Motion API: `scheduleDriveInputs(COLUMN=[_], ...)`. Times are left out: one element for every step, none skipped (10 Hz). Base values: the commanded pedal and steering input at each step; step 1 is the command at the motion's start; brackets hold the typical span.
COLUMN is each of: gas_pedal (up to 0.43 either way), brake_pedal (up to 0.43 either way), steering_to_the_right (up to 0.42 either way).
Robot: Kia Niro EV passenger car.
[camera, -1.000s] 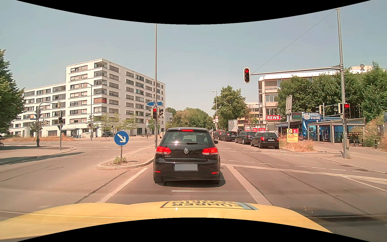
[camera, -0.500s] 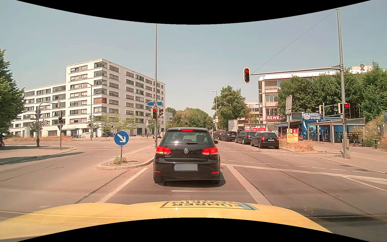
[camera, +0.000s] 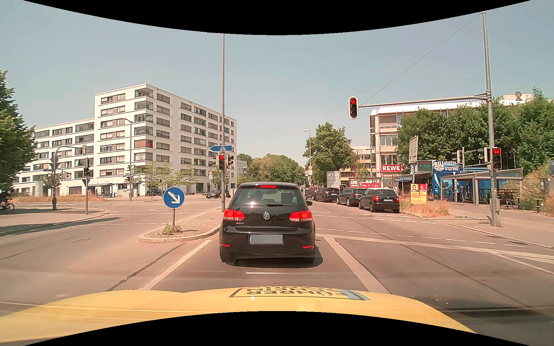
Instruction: Follow the waypoints while adhering to traffic rules and regulations
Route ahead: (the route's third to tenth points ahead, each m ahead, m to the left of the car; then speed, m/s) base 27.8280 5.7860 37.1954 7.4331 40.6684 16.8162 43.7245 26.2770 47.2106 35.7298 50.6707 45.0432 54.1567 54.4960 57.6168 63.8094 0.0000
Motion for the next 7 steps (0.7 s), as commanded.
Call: scheduleDriveInputs(gas_pedal=[0.0, 0.0, 0.0, 0.0, 0.0, 0.0, 0.0], brake_pedal=[0.201, 0.201, 0.201, 0.201, 0.201, 0.201, 0.195], steering_to_the_right=[-0.005, -0.005, -0.005, -0.005, -0.005, -0.005, -0.005])
